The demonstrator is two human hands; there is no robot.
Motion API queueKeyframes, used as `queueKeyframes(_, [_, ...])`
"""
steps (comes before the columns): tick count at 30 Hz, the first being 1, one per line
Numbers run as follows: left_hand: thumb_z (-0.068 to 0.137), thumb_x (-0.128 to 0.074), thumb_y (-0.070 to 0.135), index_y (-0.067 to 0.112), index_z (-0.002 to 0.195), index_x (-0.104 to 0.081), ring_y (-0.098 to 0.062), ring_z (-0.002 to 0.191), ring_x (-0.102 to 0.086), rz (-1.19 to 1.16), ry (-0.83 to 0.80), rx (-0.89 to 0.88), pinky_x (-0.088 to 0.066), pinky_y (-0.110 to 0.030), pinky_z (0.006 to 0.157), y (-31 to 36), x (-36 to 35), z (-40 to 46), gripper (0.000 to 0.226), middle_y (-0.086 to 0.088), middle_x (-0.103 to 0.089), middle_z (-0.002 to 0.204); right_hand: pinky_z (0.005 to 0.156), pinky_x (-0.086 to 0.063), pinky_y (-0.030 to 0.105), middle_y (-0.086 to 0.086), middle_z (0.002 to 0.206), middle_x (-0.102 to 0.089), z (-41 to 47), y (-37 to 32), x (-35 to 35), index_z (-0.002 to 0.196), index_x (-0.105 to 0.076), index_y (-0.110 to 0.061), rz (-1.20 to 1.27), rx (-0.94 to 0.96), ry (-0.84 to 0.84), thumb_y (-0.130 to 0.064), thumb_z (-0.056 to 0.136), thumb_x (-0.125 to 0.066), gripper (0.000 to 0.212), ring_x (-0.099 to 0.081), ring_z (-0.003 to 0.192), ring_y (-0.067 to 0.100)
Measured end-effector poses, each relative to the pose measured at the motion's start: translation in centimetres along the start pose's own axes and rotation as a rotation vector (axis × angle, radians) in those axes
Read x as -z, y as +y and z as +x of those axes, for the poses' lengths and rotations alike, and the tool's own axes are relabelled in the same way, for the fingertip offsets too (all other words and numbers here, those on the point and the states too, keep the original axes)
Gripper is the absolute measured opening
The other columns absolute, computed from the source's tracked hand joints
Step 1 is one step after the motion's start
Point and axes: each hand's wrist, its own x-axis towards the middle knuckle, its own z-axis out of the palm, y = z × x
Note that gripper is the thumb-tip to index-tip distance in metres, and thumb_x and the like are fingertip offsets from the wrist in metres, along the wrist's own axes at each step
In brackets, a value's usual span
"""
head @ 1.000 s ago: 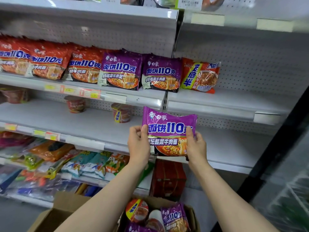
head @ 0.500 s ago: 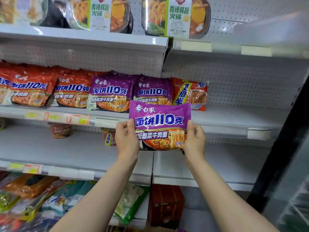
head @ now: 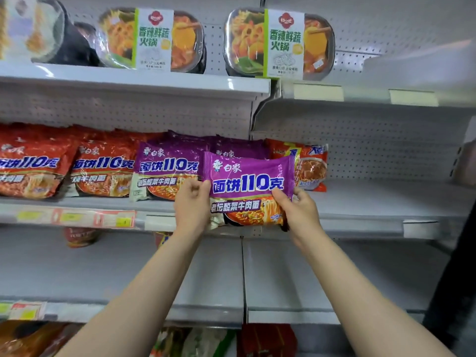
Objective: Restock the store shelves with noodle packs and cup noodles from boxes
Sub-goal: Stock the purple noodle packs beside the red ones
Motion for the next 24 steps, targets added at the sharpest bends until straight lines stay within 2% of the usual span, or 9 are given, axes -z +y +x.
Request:
queueKeyframes(2, [0.097,-0.062,0.031,0.013,0.081,-0.059,-0.014,0.07,-0.053,0.04,-0.036,-0.024,-0.041,-0.033,0.071,0.2,0.2,2.0,0.024,-0.001,-0.062,0.076,0.069,-0.061,0.028,-0.001,0.099,-0.077,1.6,-0.1,-0.5,0.109,-0.061,-0.025,0.008,-0.01,-0.009,-0.02,0.092,-0.073,0.02,-0.076,0.087,0.015])
queueKeyframes(4, [0.095,-0.066,0.033,0.017,0.077,-0.06,-0.014,0.064,-0.054,0.054,-0.07,-0.027,-0.045,-0.033,0.067,0.6,0.3,3.8,0.025,0.002,-0.062,0.069,0.077,-0.062,0.035,0.0,0.102,-0.078,3.2,-0.3,-1.0,0.112,-0.062,-0.023,0.013,-0.03,-0.012,-0.02,0.093,-0.073,0.022,-0.076,0.089,0.017])
queueKeyframes(7, [0.093,-0.069,0.037,0.02,0.077,-0.064,-0.018,0.057,-0.058,0.106,-0.111,-0.046,-0.05,-0.039,0.063,1.0,0.0,6.5,0.024,-0.004,-0.066,0.065,0.087,-0.06,0.042,0.002,0.106,-0.077,5.7,-0.5,-1.8,0.114,-0.062,-0.022,0.019,-0.053,0.0,-0.02,0.093,-0.073,0.024,-0.075,0.094,0.019])
queueKeyframes(10, [0.094,-0.069,0.032,0.015,0.085,-0.065,-0.016,0.048,-0.065,0.11,-0.15,-0.03,-0.05,-0.036,0.054,1.1,-0.6,8.3,0.02,-0.009,-0.069,0.065,0.089,-0.06,0.045,0.004,0.109,-0.076,7.7,-0.2,-2.3,0.11,-0.061,-0.023,0.018,-0.069,0.007,-0.018,0.092,-0.073,0.021,-0.075,0.097,0.021])
queueKeyframes(14, [0.096,-0.068,0.024,0.01,0.09,-0.066,-0.016,0.051,-0.07,0.129,-0.173,-0.025,-0.054,-0.027,0.048,0.7,-1.4,9.7,0.015,-0.008,-0.071,0.061,0.087,-0.061,0.045,0.005,0.109,-0.075,9.8,0.9,-2.6,0.113,-0.06,-0.02,-0.019,-0.087,0.031,-0.016,0.091,-0.074,0.027,-0.075,0.093,0.02])
queueKeyframes(18, [0.097,-0.066,0.023,0.014,0.087,-0.063,-0.012,0.053,-0.07,0.192,-0.162,-0.081,-0.062,-0.035,0.064,-0.2,-2.4,10.3,0.014,-0.002,-0.07,0.06,0.074,-0.06,0.034,0.003,0.108,-0.075,11.1,1.6,-2.5,0.119,-0.059,-0.019,-0.092,-0.083,0.053,-0.019,0.093,-0.073,0.03,-0.076,0.088,0.015])
queueKeyframes(21, [0.096,-0.066,0.019,0.012,0.098,-0.061,-0.014,0.068,-0.068,0.291,-0.102,-0.17,-0.058,-0.037,0.07,-0.9,-2.7,10.2,0.009,0.006,-0.064,0.069,0.067,-0.058,0.026,0.001,0.108,-0.075,11.6,2.2,-2.6,0.119,-0.06,-0.019,-0.157,-0.067,0.048,-0.02,0.094,-0.071,0.027,-0.075,0.088,0.012])
queueKeyframes(24, [0.097,-0.064,0.021,0.013,0.11,-0.057,-0.017,0.081,-0.063,0.364,-0.104,-0.22,-0.047,-0.029,0.066,-1.3,-3.1,9.5,0.017,0.01,-0.061,0.081,0.072,-0.059,0.028,0.003,0.111,-0.075,12.3,3.1,-2.5,0.124,-0.061,-0.015,-0.149,-0.083,0.059,-0.021,0.094,-0.071,0.031,-0.075,0.091,0.015])
